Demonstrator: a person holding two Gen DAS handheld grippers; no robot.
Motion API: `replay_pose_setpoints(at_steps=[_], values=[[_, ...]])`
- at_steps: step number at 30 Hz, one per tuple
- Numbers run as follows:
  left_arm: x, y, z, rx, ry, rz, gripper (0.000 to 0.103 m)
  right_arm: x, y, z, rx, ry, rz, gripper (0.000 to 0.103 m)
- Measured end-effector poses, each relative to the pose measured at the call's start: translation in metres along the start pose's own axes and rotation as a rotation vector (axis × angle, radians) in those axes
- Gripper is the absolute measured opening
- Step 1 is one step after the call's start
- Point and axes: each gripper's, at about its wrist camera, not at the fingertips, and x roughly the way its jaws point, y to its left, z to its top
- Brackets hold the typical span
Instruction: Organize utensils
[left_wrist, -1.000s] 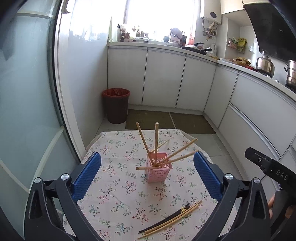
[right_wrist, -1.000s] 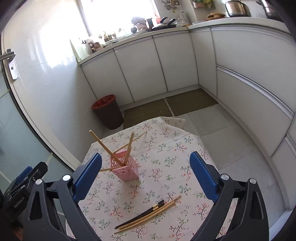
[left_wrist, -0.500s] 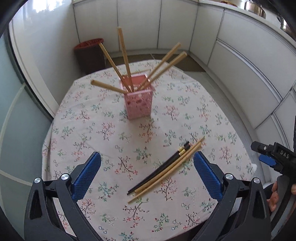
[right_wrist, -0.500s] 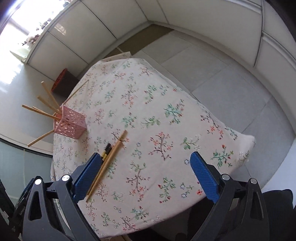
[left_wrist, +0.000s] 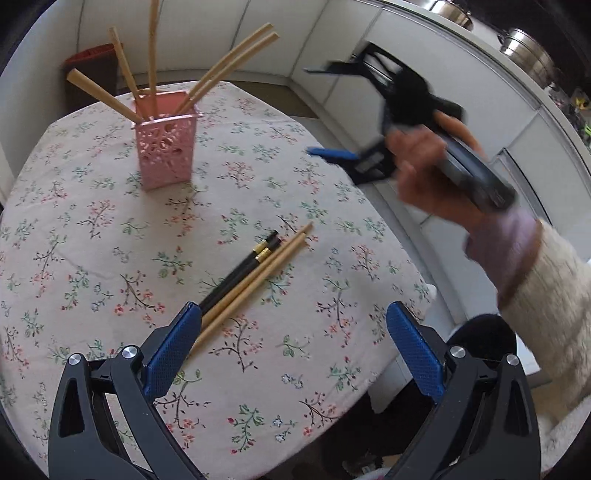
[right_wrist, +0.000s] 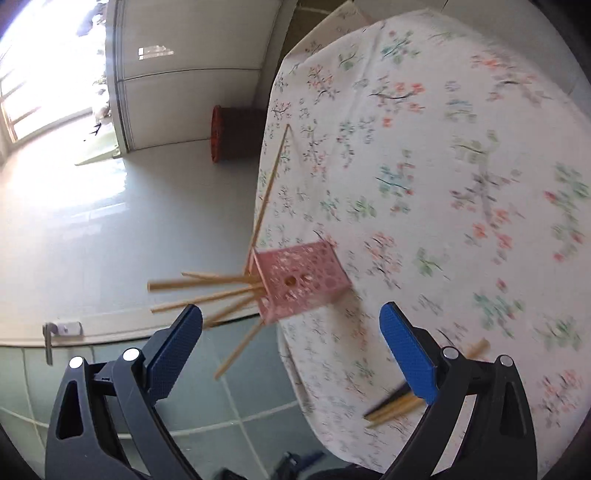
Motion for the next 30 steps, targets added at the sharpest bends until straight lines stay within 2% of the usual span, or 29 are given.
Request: replay_pose_setpoints(at_steps=[4,6,8,12,14,15,16,18,21,24,26,28,30], values=[[-0.007,-0.018,-0.004,0.154,-0.048,-0.011,0.096,0.073,0.014,0.053,0.026,0.033,-0.014,0.094],[-0.007,-0.015,-0.004,0.167,-0.049,-0.014,0.096,0.101,0.017,0.076,0.043,0.037,-0.013,0.094],[-0.004,-0.008,-0.001,0.166,-0.041,0.014,0.096,0.127,0.023,0.095,0.050,0.039,-0.001,0.094],[-0.002,0.004,0.006,0.142,-0.052,0.030,0.096,0.166,0.039,0.124,-0.003,0.062,-0.029,0.093],[-0.005,0.008,0.008,0.130,-0.062,0.031,0.096,0.178,0.053,0.137,-0.073,0.060,-0.057,0.056],[-0.007,0.009,0.009,0.124,-0.067,0.036,0.096,0.183,0.062,0.142,-0.114,0.074,-0.082,0.013],[-0.009,0.011,0.010,0.119,-0.072,0.043,0.096,0.185,0.070,0.143,-0.138,0.084,-0.100,0.001],[-0.010,0.014,0.011,0.105,-0.080,0.058,0.096,0.174,0.103,0.139,-0.247,0.058,-0.133,0.001],[-0.013,0.015,0.014,0.088,-0.096,0.057,0.096,0.141,0.158,0.122,-0.357,0.014,-0.046,0.001],[-0.019,0.009,0.014,0.100,-0.119,0.053,0.096,0.105,0.223,0.082,-0.514,0.011,-0.039,0.001],[-0.020,0.005,0.012,0.107,-0.121,0.032,0.096,0.087,0.250,0.056,-0.576,0.019,-0.044,0.001],[-0.022,-0.001,0.009,0.134,-0.120,0.049,0.096,0.064,0.269,0.031,-0.662,0.015,-0.101,0.001],[-0.025,-0.007,0.006,0.158,-0.129,0.046,0.096,0.054,0.282,0.012,-0.745,0.017,-0.238,0.006]])
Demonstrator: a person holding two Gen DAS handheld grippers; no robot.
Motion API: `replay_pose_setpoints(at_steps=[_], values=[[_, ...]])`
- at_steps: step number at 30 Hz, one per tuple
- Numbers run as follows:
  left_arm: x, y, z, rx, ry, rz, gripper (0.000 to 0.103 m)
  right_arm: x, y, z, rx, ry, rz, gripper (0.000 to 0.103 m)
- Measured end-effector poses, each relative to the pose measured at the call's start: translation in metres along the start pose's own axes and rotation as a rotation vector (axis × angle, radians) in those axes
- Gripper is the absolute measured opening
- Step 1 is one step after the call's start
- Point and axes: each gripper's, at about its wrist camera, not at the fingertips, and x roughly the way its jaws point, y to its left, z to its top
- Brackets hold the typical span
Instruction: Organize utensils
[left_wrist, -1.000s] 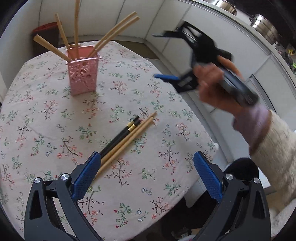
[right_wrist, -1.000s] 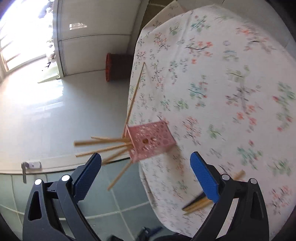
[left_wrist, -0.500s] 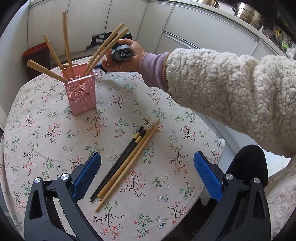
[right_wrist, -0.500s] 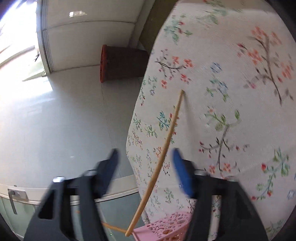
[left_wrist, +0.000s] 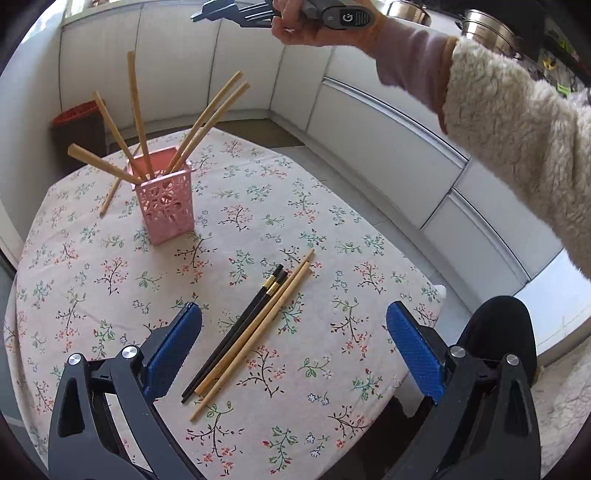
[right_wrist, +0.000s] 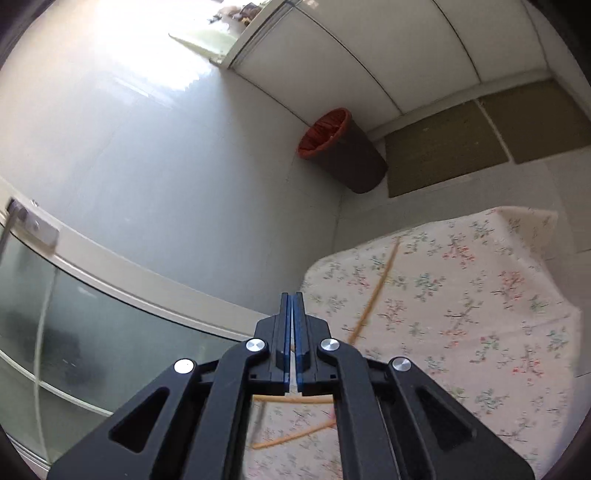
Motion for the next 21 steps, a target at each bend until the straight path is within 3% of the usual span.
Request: replay_pose_setpoints(at_steps=[2,5,6,7,8,11,14,16,19,21], values=[[-0.008,-0.002,0.000,0.002,-0.022,-0.020,0.096,-0.010,0.016,-0.004,-0.049,0.014,-0.131,0.007],[-0.020,0.002,0.000,-0.023,-0.072,-0.050,0.096,-0.028,0.030,-0.019,-0.089,-0.001,-0.170,0.013],[-0.026,0.004,0.001,-0.035,-0.094,-0.071,0.096,-0.037,0.031,-0.026,-0.083,-0.023,-0.155,0.032],[-0.032,0.007,0.001,-0.054,-0.113,-0.104,0.096,-0.041,0.029,-0.031,-0.069,-0.041,-0.139,0.056],[-0.038,0.010,0.002,-0.071,-0.132,-0.131,0.096,-0.048,0.028,-0.038,-0.050,-0.064,-0.127,0.061],[-0.061,0.021,0.004,-0.123,-0.223,-0.162,0.096,-0.060,0.022,-0.057,-0.016,-0.093,-0.094,0.062],[-0.096,0.055,0.013,-0.223,-0.364,-0.193,0.096,-0.079,0.009,-0.088,0.031,-0.214,-0.033,0.085],[-0.111,0.087,0.027,-0.286,-0.418,-0.141,0.096,-0.099,-0.007,-0.120,0.070,-0.315,-0.005,0.096],[-0.111,0.145,0.062,-0.371,-0.410,-0.043,0.096,-0.115,-0.041,-0.170,0.141,-0.379,0.009,0.096],[-0.095,0.195,0.091,-0.472,-0.355,0.056,0.096,-0.119,-0.064,-0.203,0.174,-0.398,-0.035,0.096]])
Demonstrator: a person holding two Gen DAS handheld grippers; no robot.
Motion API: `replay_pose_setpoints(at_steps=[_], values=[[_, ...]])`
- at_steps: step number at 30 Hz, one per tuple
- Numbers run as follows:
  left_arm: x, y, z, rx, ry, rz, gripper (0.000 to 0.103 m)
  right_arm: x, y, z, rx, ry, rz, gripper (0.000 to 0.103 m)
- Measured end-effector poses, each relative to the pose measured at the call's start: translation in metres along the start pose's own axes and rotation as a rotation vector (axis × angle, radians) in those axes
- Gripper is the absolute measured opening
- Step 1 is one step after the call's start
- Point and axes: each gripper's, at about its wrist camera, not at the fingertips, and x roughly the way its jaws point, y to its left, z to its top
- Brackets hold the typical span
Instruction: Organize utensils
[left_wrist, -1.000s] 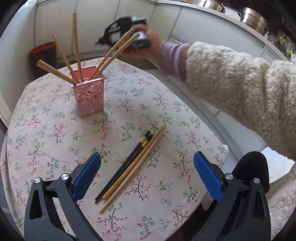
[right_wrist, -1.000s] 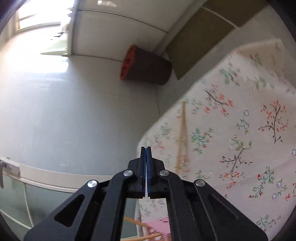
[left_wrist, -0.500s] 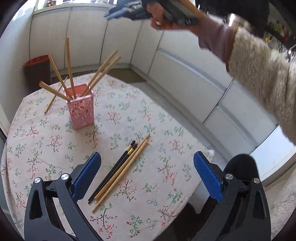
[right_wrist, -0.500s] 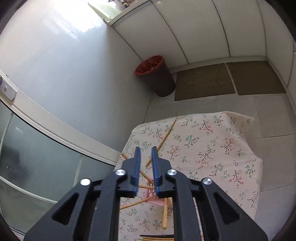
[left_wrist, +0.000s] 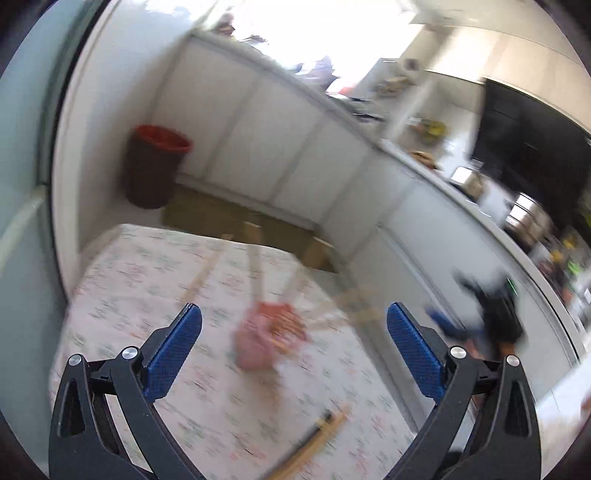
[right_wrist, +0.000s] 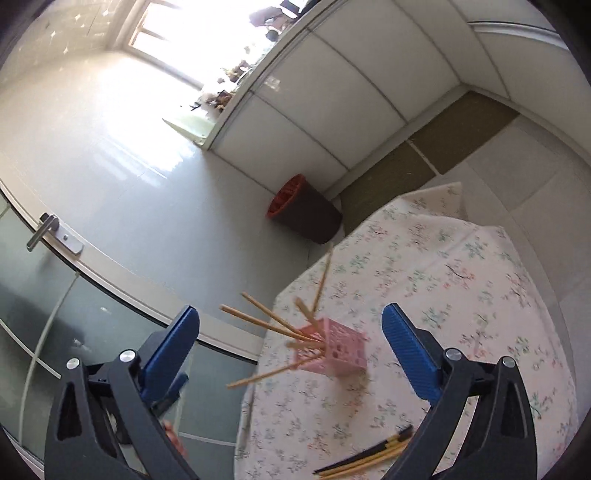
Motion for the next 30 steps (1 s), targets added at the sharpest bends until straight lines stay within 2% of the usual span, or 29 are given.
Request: replay_pose_setpoints(at_steps=[2,4,7,10,12,14,19,20,22,23,24,25,27,28,29,30], values=[[0.050,0.029,0.037,-0.055,0.103,0.211,0.096,-0.010,-0.025,-0.024,-0.011,-0.005,-0.094,0.096],[0.106,0.051,0.061,-0.076,0.233,0.270,0.096,-0.011,-0.049,-0.041,-0.005,0.013,-0.157,0.096],[0.187,0.074,0.083,-0.056,0.402,0.366,0.096,-0.006,-0.077,-0.055,0.025,0.050,-0.181,0.096],[0.245,0.090,0.093,0.011,0.463,0.412,0.096,0.006,-0.093,-0.056,0.045,0.090,-0.170,0.096],[0.276,0.097,0.092,0.055,0.477,0.405,0.090,0.011,-0.101,-0.055,0.041,0.095,-0.182,0.096],[0.299,0.094,0.087,0.134,0.469,0.387,0.089,0.017,-0.105,-0.052,0.042,0.098,-0.181,0.096],[0.343,0.075,0.075,0.293,0.446,0.281,0.087,0.028,-0.102,-0.056,0.029,0.138,-0.181,0.096],[0.355,0.074,0.073,0.326,0.457,0.304,0.086,0.031,-0.102,-0.057,0.026,0.150,-0.189,0.096],[0.381,0.074,0.068,0.388,0.503,0.385,0.074,0.035,-0.103,-0.060,0.031,0.166,-0.189,0.096],[0.391,0.076,0.061,0.418,0.545,0.410,0.064,0.035,-0.104,-0.060,0.033,0.164,-0.195,0.096],[0.388,0.076,0.061,0.429,0.516,0.406,0.058,0.035,-0.105,-0.060,0.038,0.164,-0.200,0.096],[0.388,0.076,0.061,0.421,0.529,0.392,0.051,0.035,-0.108,-0.060,0.048,0.168,-0.198,0.096],[0.379,0.079,0.062,0.414,0.563,0.390,0.018,0.033,-0.110,-0.059,0.062,0.161,-0.199,0.096],[0.373,0.084,0.063,0.400,0.582,0.406,0.013,0.031,-0.108,-0.058,0.062,0.154,-0.198,0.096],[0.366,0.091,0.062,0.386,0.601,0.455,0.006,0.028,-0.106,-0.057,0.054,0.148,-0.194,0.096],[0.360,0.098,0.058,0.386,0.611,0.510,0.006,0.025,-0.101,-0.056,0.037,0.137,-0.187,0.096]])
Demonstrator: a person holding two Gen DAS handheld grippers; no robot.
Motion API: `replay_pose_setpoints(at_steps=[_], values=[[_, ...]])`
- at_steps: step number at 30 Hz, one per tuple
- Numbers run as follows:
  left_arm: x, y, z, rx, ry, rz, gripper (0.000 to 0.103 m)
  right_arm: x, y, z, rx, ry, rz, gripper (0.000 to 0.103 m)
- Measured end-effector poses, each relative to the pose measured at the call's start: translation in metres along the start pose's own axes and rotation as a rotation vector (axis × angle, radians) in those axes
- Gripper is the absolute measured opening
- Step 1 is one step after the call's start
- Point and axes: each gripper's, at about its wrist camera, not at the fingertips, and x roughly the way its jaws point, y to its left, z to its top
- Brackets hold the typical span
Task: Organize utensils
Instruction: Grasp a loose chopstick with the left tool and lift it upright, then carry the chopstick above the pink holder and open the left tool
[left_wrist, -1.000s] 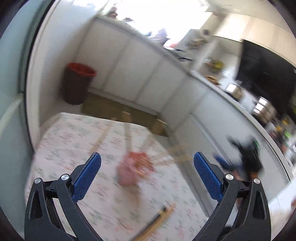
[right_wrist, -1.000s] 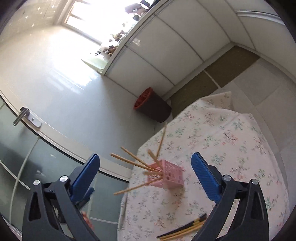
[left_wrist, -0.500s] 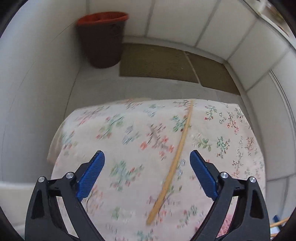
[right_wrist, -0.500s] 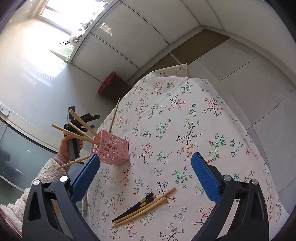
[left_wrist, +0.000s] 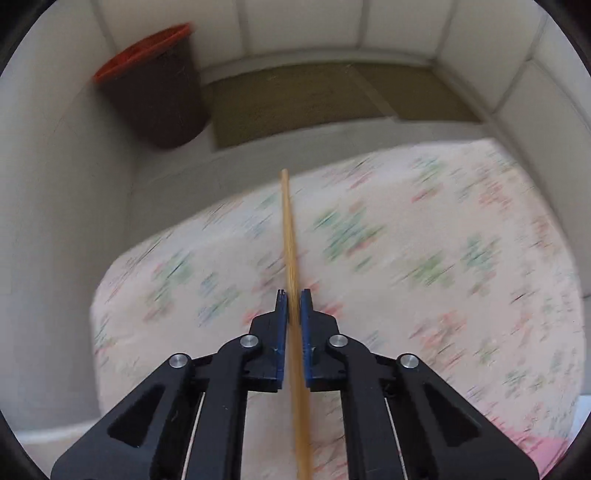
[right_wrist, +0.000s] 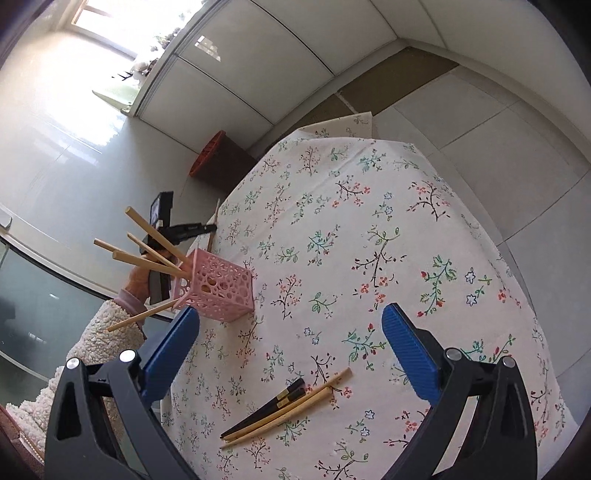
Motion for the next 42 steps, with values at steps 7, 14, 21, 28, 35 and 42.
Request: replay_pose_setpoints(at_steps=[7,14,21,28,35,42], values=[[-0.078,0.048,-0.075,-0.144,-0.134,0.050,0.006,-0.027,0.030,-0.009,-0.121,-0.089,-0.021,0.096],[-0.219,0.033,-0.144,-0.232,-0.380,0.145,0.006,-0.046,0.050,-0.025,-0.176,-0.124,-0.011,0.096],[-0.328,-0.020,-0.190,-0.213,-0.569,0.135,0.006,-0.066,0.045,-0.033,-0.155,-0.172,-0.025,0.096],[-0.370,-0.081,-0.193,-0.141,-0.621,0.059,0.006,-0.072,0.042,-0.036,-0.170,-0.201,-0.071,0.096],[-0.384,-0.128,-0.181,-0.114,-0.661,-0.041,0.006,-0.069,0.035,-0.033,-0.167,-0.179,-0.080,0.096],[-0.305,-0.154,-0.164,-0.134,-0.592,-0.046,0.006,-0.071,0.030,-0.031,-0.166,-0.170,-0.080,0.096]])
